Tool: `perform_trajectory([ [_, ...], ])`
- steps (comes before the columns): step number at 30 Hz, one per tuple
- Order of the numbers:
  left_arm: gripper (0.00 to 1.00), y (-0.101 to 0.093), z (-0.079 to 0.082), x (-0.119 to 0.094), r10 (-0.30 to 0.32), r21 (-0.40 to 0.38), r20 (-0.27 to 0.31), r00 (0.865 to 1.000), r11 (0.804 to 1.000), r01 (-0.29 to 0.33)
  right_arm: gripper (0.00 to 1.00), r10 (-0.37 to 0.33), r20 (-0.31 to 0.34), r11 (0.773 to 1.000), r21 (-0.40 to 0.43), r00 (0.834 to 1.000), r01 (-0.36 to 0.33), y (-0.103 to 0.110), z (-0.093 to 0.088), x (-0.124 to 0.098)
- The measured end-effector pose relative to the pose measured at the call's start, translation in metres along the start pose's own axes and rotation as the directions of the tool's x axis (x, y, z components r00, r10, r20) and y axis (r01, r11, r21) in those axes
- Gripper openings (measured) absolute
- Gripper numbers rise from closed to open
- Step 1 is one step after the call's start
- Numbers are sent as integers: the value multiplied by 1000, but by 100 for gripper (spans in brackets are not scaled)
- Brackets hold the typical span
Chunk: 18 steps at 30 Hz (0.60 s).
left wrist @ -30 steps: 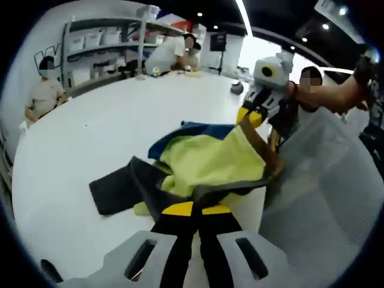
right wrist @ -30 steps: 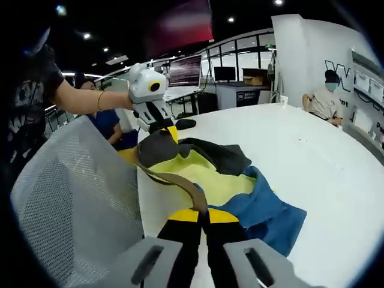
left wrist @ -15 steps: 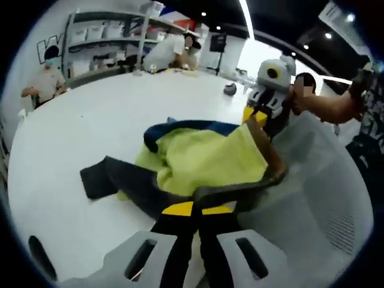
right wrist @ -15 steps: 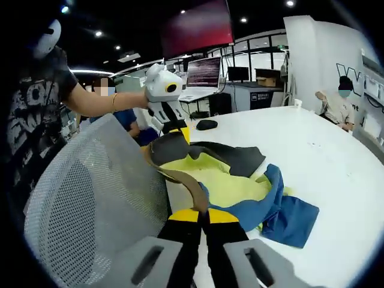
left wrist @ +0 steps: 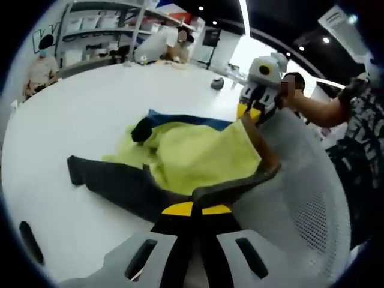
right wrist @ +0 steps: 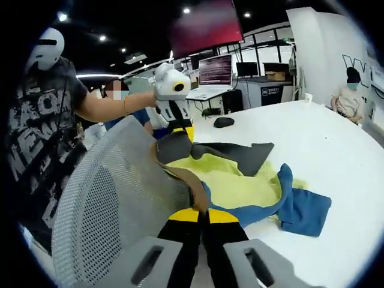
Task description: Fold the garment on the visible template until the final outline fits inside the template.
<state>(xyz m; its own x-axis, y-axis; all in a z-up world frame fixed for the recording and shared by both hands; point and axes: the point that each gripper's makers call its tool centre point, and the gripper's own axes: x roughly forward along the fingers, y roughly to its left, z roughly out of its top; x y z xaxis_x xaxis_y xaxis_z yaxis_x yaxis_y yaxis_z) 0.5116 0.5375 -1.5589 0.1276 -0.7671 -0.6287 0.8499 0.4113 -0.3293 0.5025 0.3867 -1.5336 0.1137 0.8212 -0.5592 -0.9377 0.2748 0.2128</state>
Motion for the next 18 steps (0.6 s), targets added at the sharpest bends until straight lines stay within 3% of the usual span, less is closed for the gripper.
perform_trajectory([
  [3, 1, -15, -3, -2, -47, -8, -25, 999, 999, 47, 0, 34, 14, 999, 19, 999, -34, 9, 5, -5],
  [8, 1, -15, 9, -7, -35, 16, 10, 999, 999, 35, 0, 43, 22, 999, 10, 999, -44, 12, 12, -10],
  [11, 1, 6, 36, -15, 22, -5, 106, 994, 1000, -22, 0, 6, 27, 1000, -10, 1000, -6, -6, 20, -13],
  [16, 1, 36, 54, -15, 104, -4, 131, 986, 995, -104, 0, -87, 75, 996, -20, 993, 88, -44, 33, -13],
  [18, 1, 43, 60, -13, 106, -8, 141, 984, 994, -106, 0, -101, 90, 995, -16, 991, 102, -54, 38, -13],
])
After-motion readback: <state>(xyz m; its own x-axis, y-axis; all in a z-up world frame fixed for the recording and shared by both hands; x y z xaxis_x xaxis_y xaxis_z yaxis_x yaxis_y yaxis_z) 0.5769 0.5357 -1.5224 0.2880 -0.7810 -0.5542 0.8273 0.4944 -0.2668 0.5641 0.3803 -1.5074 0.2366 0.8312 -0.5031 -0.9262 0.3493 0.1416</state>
